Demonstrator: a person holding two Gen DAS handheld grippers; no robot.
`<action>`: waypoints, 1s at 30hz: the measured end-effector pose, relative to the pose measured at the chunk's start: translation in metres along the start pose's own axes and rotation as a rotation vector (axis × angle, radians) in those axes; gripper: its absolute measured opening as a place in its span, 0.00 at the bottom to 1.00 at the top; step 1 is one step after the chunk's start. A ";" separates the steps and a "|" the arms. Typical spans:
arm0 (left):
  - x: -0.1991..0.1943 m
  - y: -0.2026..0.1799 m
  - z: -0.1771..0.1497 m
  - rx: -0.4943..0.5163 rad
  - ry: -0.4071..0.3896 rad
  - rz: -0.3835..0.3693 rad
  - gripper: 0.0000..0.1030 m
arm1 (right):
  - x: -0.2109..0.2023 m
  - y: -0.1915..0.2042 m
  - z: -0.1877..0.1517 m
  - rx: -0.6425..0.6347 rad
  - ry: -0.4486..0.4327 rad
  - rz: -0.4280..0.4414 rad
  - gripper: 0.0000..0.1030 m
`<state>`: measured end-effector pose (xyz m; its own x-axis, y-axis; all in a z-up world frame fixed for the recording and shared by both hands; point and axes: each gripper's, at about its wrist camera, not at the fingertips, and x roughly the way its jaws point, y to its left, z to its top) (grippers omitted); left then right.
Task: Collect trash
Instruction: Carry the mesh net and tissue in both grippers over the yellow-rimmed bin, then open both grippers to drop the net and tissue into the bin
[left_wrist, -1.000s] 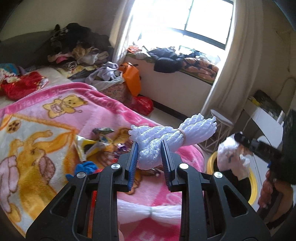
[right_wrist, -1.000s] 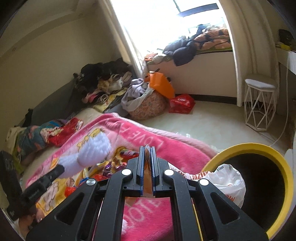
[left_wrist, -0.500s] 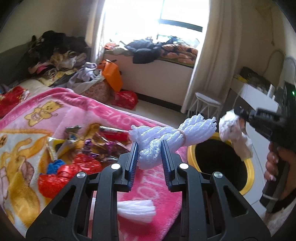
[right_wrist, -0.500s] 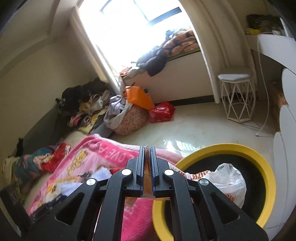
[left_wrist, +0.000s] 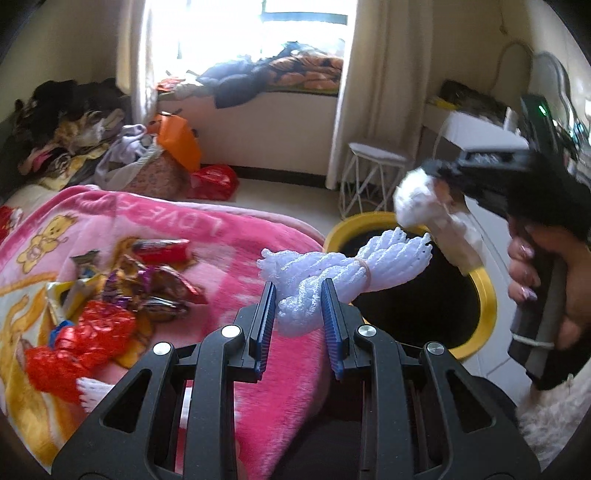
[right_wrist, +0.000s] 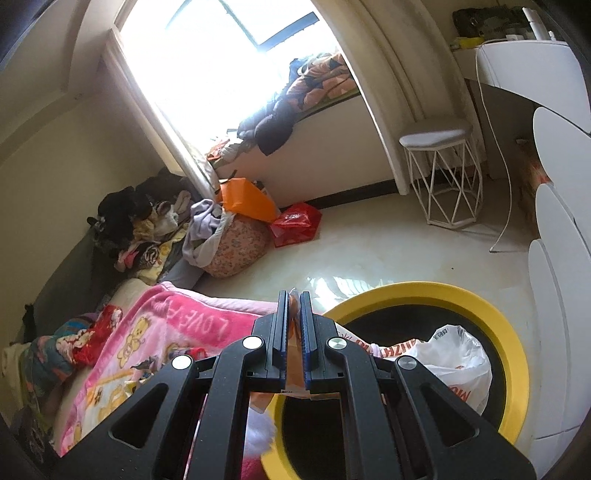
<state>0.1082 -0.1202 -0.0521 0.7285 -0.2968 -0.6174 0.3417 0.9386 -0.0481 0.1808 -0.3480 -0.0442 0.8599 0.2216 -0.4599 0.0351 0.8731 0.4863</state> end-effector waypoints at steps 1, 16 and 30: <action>0.003 -0.005 -0.001 0.011 0.009 -0.007 0.19 | 0.003 -0.002 0.001 0.004 0.004 0.001 0.06; 0.045 -0.055 -0.001 0.107 0.101 -0.110 0.20 | 0.022 -0.034 0.010 0.090 0.043 0.031 0.08; 0.043 -0.035 0.006 -0.065 0.032 -0.153 0.88 | 0.013 -0.037 0.001 0.013 0.033 -0.131 0.53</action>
<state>0.1314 -0.1667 -0.0727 0.6511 -0.4323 -0.6239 0.4070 0.8926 -0.1937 0.1912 -0.3777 -0.0679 0.8301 0.1205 -0.5444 0.1527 0.8899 0.4299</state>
